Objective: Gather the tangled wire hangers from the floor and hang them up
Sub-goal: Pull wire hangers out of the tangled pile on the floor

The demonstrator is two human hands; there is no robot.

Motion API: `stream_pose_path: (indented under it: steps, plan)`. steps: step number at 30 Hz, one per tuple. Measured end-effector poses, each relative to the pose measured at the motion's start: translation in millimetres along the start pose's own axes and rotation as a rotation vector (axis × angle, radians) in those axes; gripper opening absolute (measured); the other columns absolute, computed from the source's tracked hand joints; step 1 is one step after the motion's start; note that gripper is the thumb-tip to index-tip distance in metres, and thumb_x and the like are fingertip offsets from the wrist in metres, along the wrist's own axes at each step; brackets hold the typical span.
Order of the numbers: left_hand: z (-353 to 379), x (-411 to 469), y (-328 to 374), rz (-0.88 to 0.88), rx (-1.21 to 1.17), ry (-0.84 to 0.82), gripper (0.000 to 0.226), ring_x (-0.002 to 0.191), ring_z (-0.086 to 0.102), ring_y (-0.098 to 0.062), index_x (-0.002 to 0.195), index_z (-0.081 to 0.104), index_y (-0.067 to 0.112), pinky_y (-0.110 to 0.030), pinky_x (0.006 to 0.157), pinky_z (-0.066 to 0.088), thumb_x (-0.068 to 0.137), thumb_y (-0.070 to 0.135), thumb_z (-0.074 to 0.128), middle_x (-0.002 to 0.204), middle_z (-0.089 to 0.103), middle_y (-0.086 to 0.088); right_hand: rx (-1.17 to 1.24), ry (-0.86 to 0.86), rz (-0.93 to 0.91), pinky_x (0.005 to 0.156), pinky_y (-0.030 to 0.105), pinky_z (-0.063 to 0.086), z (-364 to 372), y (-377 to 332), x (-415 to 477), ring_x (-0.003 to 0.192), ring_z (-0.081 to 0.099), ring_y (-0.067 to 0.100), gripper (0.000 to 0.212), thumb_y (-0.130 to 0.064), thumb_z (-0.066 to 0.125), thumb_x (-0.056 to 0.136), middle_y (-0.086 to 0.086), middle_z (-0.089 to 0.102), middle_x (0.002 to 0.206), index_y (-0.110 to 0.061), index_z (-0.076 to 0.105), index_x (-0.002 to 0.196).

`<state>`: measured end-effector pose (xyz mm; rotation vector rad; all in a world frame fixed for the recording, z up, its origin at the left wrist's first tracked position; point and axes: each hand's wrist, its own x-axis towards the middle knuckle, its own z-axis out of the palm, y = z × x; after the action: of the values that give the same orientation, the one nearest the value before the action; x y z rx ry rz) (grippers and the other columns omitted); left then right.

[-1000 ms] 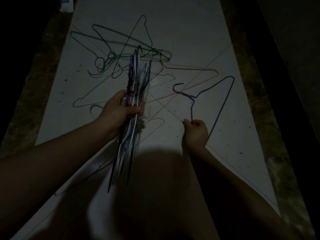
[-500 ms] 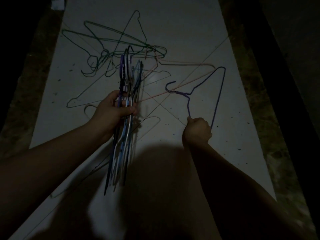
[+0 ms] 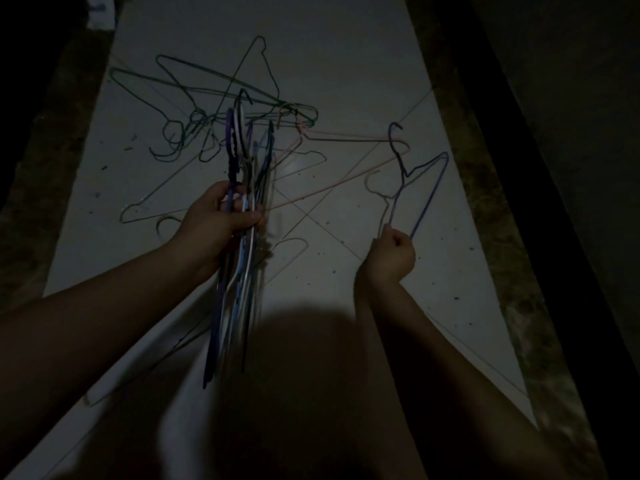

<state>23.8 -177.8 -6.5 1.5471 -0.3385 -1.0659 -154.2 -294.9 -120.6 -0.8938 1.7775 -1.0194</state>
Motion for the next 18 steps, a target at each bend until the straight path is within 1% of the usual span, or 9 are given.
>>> stream_pose_path:
  steps: [2, 4, 7, 9, 11, 13, 14, 16, 18]
  plan:
    - [1.0, 0.2, 2.1, 0.006, 0.001, -0.010, 0.032, 0.080, 0.064, -0.012, 0.088, 0.052, 0.019, -0.014, 0.059, 0.054, 0.084, -0.014, 0.053, 0.089, 0.062, -0.006, 0.099, -0.033, 0.026, 0.072, 0.038, 0.051, 3.4, -10.8, -13.4, 0.066, 0.054, 0.015, 0.018, -0.025, 0.058, 0.092, -0.002, 0.057, 0.066, -0.018, 0.061, 0.076]
    - [1.2, 0.1, 3.6, 0.019, 0.013, -0.019, 0.033, 0.078, 0.065, -0.012, 0.088, 0.054, 0.019, -0.015, 0.059, 0.053, 0.083, -0.013, 0.054, 0.087, 0.063, -0.004, 0.159, -0.089, 0.058, 0.067, 0.039, 0.047, 8.4, -19.3, -30.2, 0.064, 0.053, 0.017, 0.020, -0.027, 0.059, 0.092, -0.002, 0.057, 0.066, -0.022, 0.058, 0.073]
    - [-1.3, -0.2, 8.0, 0.037, -0.005, -0.029, 0.032, 0.072, 0.066, -0.010, 0.091, 0.056, 0.018, -0.016, 0.061, 0.054, 0.083, -0.013, 0.055, 0.085, 0.065, -0.002, 0.183, -0.162, 0.075, 0.069, 0.041, 0.042, 17.8, -31.4, -57.7, 0.065, 0.052, 0.018, 0.020, -0.037, 0.058, 0.089, -0.004, 0.056, 0.066, -0.026, 0.057, 0.073]
    - [-3.5, -1.6, 11.4, 0.043, -0.005, -0.021, 0.031, 0.075, 0.065, -0.011, 0.096, 0.055, 0.015, -0.015, 0.064, 0.054, 0.084, -0.013, 0.055, 0.087, 0.065, -0.002, 0.175, -0.198, 0.050, 0.072, 0.038, 0.043, 21.6, -43.3, -74.9, 0.063, 0.051, 0.014, 0.019, -0.037, 0.057, 0.091, -0.006, 0.056, 0.067, -0.023, 0.058, 0.077]
    - [-6.4, -3.4, 15.1, 0.048, -0.002, -0.001, 0.031, 0.076, 0.064, -0.010, 0.097, 0.055, 0.015, -0.015, 0.066, 0.055, 0.083, -0.013, 0.055, 0.086, 0.065, -0.002, 0.194, -0.246, 0.006, 0.069, 0.032, 0.041, 25.6, -53.5, -92.9, 0.058, 0.048, 0.008, 0.019, -0.030, 0.054, 0.094, -0.006, 0.053, 0.065, -0.017, 0.057, 0.081]
    - [-9.8, -5.5, 19.8, 0.058, 0.003, 0.017, 0.032, 0.074, 0.063, -0.009, 0.091, 0.055, 0.018, -0.015, 0.066, 0.054, 0.082, -0.012, 0.056, 0.084, 0.064, -0.002, 0.199, -0.307, -0.026, 0.067, 0.030, 0.039, 30.1, -60.9, -112.4, 0.058, 0.047, 0.008, 0.020, -0.027, 0.053, 0.096, -0.004, 0.051, 0.065, -0.016, 0.054, 0.079]
    - [-11.7, -6.4, 22.8, 0.062, -0.004, 0.023, 0.031, 0.073, 0.063, -0.010, 0.092, 0.055, 0.017, -0.015, 0.064, 0.054, 0.082, -0.013, 0.057, 0.084, 0.064, -0.003, 0.204, -0.338, -0.037, 0.067, 0.031, 0.039, 32.6, -64.4, -122.0, 0.059, 0.047, 0.009, 0.022, -0.027, 0.052, 0.096, -0.003, 0.052, 0.066, -0.018, 0.053, 0.076]
    - [-16.3, -7.1, 28.9, 0.066, -0.031, 0.038, 0.032, 0.074, 0.063, -0.009, 0.104, 0.054, 0.011, -0.013, 0.061, 0.054, 0.082, -0.012, 0.057, 0.087, 0.064, -0.003, 0.203, -0.400, -0.054, 0.066, 0.032, 0.040, 37.4, -70.3, -138.7, 0.061, 0.048, 0.012, 0.023, -0.026, 0.053, 0.096, 0.001, 0.053, 0.068, -0.018, 0.053, 0.075]
    - [-19.9, -7.5, 33.8, 0.071, -0.061, 0.046, 0.040, 0.076, 0.063, -0.008, 0.115, 0.051, 0.009, -0.014, 0.062, 0.055, 0.082, -0.012, 0.057, 0.092, 0.064, -0.003, 0.188, -0.448, -0.082, 0.063, 0.030, 0.042, 40.9, -75.2, -150.3, 0.060, 0.049, 0.012, 0.019, -0.023, 0.053, 0.095, 0.002, 0.053, 0.069, -0.014, 0.055, 0.079]
